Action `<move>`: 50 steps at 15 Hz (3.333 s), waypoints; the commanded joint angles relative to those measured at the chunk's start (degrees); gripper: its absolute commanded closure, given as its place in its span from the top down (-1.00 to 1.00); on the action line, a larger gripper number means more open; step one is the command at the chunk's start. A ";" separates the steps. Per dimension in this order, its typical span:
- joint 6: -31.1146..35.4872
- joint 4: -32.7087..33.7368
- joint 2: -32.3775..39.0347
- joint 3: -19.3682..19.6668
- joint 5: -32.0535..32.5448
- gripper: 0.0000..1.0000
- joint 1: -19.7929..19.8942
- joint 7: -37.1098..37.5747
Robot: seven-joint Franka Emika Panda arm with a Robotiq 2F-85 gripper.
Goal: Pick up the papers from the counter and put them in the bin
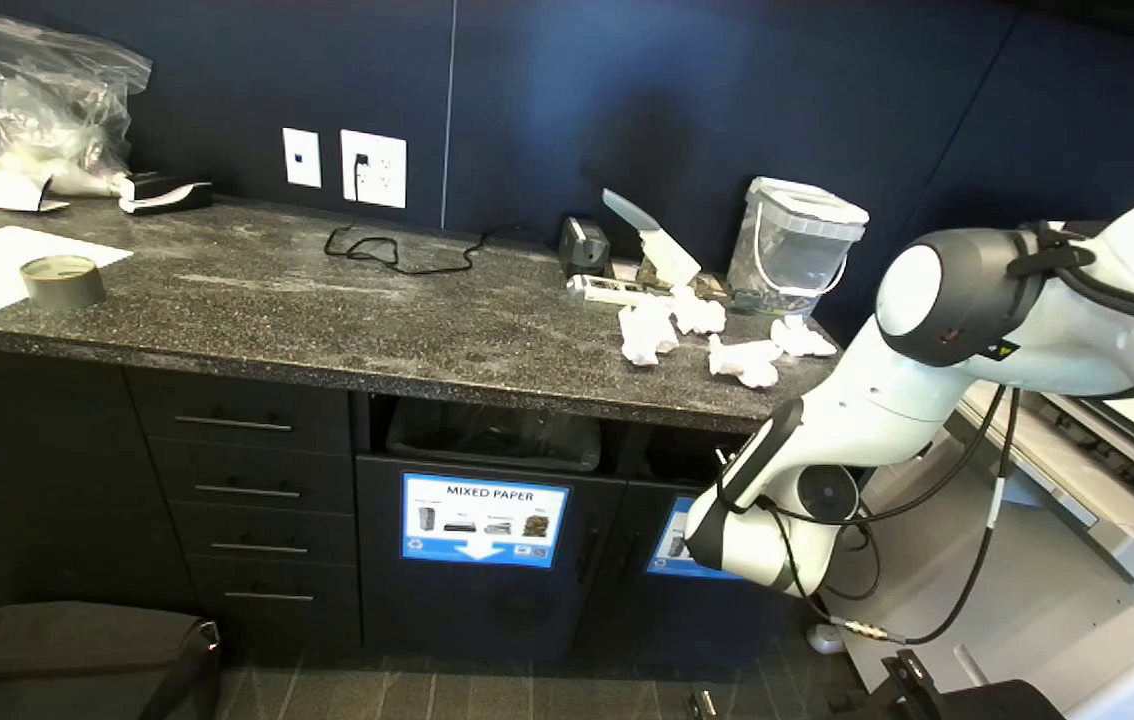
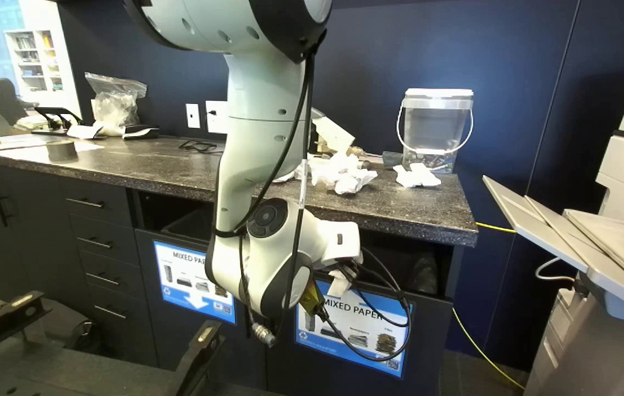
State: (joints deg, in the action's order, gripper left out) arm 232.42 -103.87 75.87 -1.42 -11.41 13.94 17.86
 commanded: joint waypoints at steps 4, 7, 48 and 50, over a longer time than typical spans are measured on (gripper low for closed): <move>3.15 17.52 9.33 -2.64 9.76 -0.74 4.45 4.97; 1.61 22.70 12.62 -3.82 14.09 -0.75 5.76 6.41; -68.61 -19.51 -45.64 -12.33 28.91 1.00 10.12 -24.76; -73.70 -16.45 -48.19 -10.80 23.23 1.00 7.35 -27.30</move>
State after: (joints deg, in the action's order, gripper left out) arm 164.01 -122.75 33.89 -13.95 19.17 25.21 -4.83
